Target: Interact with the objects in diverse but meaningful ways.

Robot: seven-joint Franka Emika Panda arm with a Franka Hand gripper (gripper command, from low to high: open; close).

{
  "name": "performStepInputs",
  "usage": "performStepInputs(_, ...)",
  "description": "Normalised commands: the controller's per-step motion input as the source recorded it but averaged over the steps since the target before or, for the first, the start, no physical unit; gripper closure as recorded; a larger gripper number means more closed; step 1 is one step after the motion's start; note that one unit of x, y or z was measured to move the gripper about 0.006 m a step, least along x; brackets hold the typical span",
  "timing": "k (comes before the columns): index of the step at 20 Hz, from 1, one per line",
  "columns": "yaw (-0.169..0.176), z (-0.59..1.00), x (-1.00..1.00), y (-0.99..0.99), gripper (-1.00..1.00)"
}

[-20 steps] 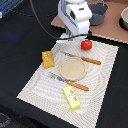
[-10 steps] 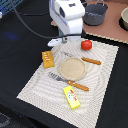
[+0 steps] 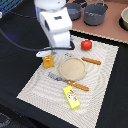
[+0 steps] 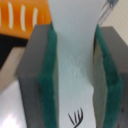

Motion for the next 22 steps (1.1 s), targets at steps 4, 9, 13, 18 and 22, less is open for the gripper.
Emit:
performStepInputs(4, -0.024, -0.14, 0.09, -0.87, 1.0)
performStepInputs(9, -0.035, -0.26, 0.2, -0.8, 1.0)
performStepInputs(13, -0.007, -0.54, 0.14, -0.51, 1.0)
performStepInputs(18, 0.017, -0.53, 0.19, -0.15, 1.0)
performStepInputs(22, 0.027, -0.27, 0.2, 0.05, -1.0)
